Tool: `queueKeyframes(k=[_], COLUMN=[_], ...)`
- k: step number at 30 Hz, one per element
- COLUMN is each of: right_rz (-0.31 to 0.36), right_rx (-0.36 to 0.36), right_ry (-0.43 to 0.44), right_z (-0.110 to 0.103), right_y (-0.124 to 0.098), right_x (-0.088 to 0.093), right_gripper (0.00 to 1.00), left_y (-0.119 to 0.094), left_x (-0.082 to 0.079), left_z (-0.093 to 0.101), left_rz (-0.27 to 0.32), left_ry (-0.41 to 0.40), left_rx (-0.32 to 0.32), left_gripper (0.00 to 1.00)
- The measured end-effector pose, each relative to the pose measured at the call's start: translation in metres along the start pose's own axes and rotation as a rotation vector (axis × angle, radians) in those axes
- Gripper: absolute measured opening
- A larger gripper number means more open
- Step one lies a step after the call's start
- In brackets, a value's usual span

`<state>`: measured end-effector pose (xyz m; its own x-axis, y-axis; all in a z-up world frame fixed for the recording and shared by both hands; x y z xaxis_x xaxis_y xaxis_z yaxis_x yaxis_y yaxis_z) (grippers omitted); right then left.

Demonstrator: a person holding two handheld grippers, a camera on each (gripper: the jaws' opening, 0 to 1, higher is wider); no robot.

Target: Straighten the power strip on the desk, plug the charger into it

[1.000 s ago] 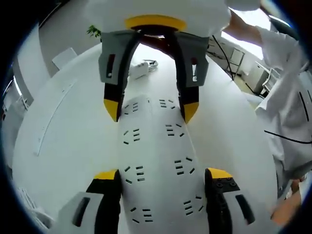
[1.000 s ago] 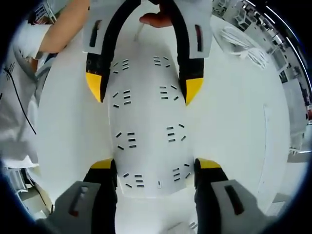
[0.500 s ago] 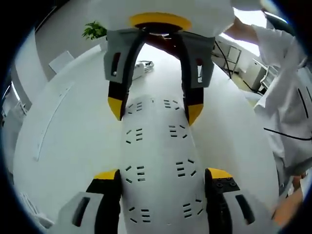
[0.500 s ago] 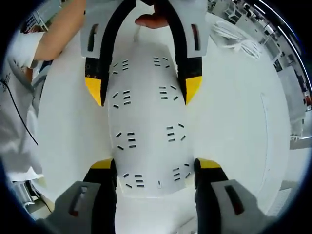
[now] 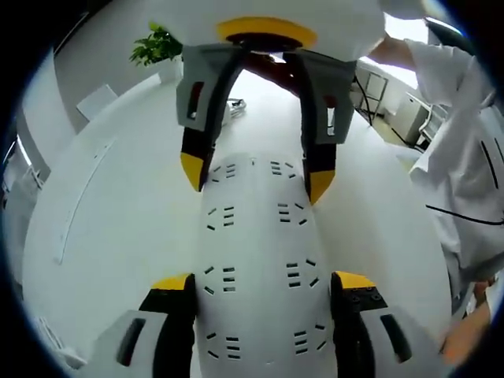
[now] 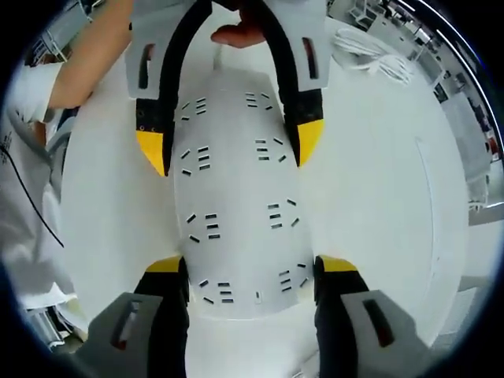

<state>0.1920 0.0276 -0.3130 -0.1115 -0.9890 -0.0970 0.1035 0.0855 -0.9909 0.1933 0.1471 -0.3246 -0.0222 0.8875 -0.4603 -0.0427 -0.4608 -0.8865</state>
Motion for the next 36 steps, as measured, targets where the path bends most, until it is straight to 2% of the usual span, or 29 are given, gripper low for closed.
queueKeyframes(k=[9, 36], right_rz=[-0.004, 0.097], right_rx=[0.002, 0.006], right_ry=[0.014, 0.067], right_z=[-0.0017, -0.0012], right_y=[0.0001, 0.001], right_x=[0.0003, 0.0069], right_gripper=[0.64, 0.66], left_y=[0.0006, 0.0009], left_x=[-0.0002, 0.0001], left_z=[0.0016, -0.0001], left_rz=[0.003, 0.019], left_ry=[0.005, 0.017], left_rx=[0.003, 0.013], left_gripper=[0.71, 0.72])
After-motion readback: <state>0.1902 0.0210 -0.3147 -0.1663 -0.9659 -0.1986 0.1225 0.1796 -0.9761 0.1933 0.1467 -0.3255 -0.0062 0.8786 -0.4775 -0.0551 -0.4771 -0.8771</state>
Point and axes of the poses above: the point that each gripper's makers call its tool centre point, and the gripper's own axes: y roughly forward along the fingers, z roughly to its right, x roughly out of its underside, the point moved 7 cm from there along -y, roughly backward along the fingers, and after that the axes turned 6 degrees about -z, right-handed, at the moved point
